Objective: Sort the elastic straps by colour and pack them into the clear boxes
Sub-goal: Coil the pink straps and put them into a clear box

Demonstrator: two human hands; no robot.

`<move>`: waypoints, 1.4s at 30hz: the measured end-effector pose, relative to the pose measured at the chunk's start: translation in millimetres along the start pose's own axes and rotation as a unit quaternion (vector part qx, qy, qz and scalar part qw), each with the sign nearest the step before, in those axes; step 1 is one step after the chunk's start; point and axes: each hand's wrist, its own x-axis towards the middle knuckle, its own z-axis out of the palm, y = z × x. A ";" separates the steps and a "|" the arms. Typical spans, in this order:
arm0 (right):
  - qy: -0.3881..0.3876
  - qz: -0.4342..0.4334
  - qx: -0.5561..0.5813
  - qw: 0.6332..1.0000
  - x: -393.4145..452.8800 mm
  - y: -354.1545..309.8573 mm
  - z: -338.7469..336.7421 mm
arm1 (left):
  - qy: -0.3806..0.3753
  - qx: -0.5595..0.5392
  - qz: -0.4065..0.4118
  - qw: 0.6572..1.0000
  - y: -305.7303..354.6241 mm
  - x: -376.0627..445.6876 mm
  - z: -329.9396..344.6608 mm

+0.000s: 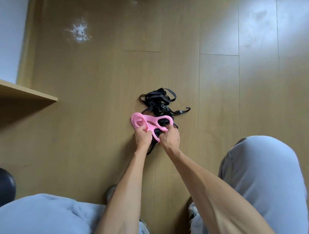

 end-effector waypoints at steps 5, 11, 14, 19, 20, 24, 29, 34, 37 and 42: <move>-0.012 0.040 0.087 0.995 -3.8 -4.2 8.8 | 0.008 -0.185 -0.026 0.982 -0.1 -1.3 -20.9; -0.097 0.077 0.341 0.932 -9.3 -24.5 4.9 | -0.089 -0.229 0.029 0.969 10.4 -9.1 -30.2; -0.070 0.055 0.387 0.918 -7.7 -42.5 -5.9 | -0.082 -0.145 0.035 0.985 9.8 -10.7 -26.1; -0.038 0.000 0.387 0.921 -7.7 -48.0 -9.9 | -0.081 -0.081 0.031 0.993 1.4 -12.2 -23.2; -0.035 -0.023 0.359 0.932 -8.4 -43.8 -7.3 | -0.045 -0.068 0.031 0.996 0.9 -10.5 -23.2; 0.007 0.012 0.275 0.961 -7.4 -19.4 1.9 | 0.139 -0.085 -0.040 0.986 1.4 3.6 -28.3; 0.035 0.056 0.226 0.972 -11.2 -0.6 4.8 | 0.023 -0.227 -0.153 0.962 -4.2 15.0 -10.5; 0.035 0.025 0.191 0.981 -18.9 -12.2 6.3 | 0.017 -0.309 -0.201 0.929 -4.8 18.0 -8.1; 0.029 0.018 0.198 0.980 -22.3 -23.0 6.2 | 0.047 -0.266 -0.143 0.952 -8.0 15.9 -17.2; 0.017 -0.032 0.300 0.953 -29.5 -42.8 4.6 | 0.066 -0.277 -0.011 0.959 -2.0 -4.8 -41.9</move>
